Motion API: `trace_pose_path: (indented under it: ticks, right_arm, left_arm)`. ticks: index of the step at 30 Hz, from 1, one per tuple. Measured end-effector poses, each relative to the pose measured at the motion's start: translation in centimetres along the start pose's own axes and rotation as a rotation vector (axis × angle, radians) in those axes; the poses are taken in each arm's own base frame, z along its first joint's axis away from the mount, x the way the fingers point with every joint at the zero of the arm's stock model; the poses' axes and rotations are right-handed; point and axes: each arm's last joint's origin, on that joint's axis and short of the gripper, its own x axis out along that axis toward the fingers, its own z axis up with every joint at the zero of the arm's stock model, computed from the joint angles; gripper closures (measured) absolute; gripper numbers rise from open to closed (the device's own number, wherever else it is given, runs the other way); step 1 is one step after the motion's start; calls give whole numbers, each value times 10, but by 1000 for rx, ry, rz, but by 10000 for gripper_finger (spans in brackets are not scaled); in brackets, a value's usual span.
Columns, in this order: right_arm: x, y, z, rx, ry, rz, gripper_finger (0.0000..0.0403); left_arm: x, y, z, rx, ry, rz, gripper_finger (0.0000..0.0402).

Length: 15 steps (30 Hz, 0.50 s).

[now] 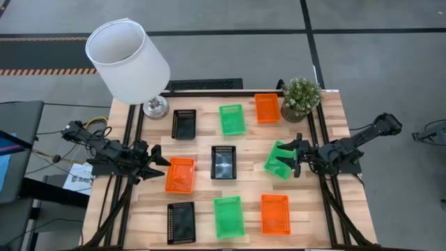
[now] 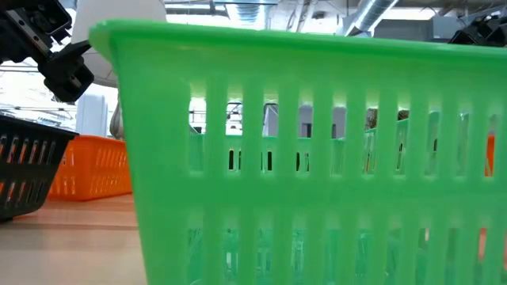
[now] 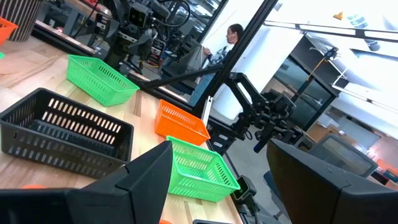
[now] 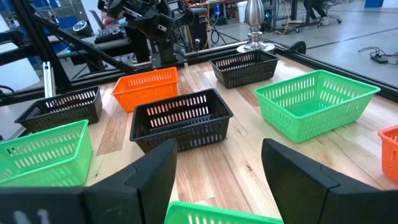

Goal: Stack baskets by color

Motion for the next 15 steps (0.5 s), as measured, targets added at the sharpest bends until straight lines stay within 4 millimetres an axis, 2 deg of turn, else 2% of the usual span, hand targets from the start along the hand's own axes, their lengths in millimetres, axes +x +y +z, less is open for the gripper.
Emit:
trace_pose_path:
  ticks: [15]
  right_arm:
    - [0, 0, 0, 0, 0, 0, 144]
  left_arm:
    - [0, 0, 0, 26, -4, 2, 150]
